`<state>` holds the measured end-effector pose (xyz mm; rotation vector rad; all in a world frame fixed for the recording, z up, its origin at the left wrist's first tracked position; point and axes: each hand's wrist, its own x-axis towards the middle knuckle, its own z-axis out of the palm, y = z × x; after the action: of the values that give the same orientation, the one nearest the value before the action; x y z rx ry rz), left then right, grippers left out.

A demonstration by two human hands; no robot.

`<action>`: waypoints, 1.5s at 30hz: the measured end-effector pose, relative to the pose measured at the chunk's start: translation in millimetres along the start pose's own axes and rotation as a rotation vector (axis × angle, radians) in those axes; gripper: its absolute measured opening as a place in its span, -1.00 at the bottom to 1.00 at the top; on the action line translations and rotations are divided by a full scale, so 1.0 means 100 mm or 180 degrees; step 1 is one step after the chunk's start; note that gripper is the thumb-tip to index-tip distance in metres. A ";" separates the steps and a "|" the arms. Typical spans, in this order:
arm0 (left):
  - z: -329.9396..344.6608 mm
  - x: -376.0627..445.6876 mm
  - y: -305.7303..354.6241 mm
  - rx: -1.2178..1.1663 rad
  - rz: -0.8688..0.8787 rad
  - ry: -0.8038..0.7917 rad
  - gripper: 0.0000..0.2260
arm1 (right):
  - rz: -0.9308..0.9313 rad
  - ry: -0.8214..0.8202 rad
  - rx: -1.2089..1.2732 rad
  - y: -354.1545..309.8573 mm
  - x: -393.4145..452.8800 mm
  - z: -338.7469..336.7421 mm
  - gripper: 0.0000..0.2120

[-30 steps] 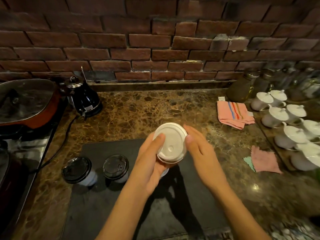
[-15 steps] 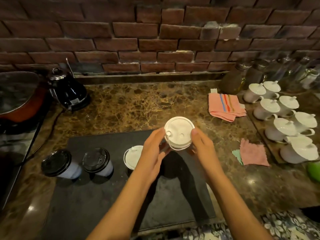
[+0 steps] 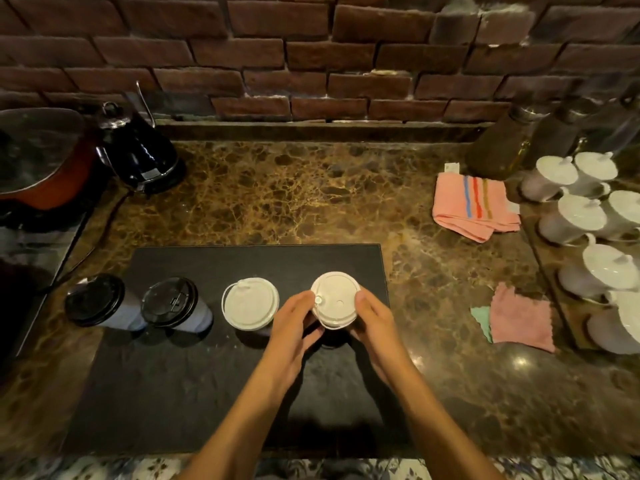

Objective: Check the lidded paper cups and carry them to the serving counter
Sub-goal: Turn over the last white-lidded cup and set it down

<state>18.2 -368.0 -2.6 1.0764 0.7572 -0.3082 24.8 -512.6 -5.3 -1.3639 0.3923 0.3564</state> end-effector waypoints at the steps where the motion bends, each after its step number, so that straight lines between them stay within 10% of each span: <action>1: -0.02 0.01 -0.04 0.0007 -0.0002 -0.0002 -0.79 | 0.0024 -0.0009 -0.0024 0.03 0.01 -0.01 -0.72; 35: -0.10 -0.20 -0.28 0.0353 0.0029 0.0378 -0.71 | -0.0097 0.0330 -0.0188 0.09 -0.06 -0.04 -0.58; 45: -0.30 -0.68 -0.17 0.2081 0.1762 0.0597 -0.92 | -0.0754 0.0512 -0.1001 -0.19 -0.35 -0.11 -0.63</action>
<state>-52.3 -358.0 25.1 1.9009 0.4948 0.0339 2.0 -527.3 25.4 -1.7344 0.3106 0.1139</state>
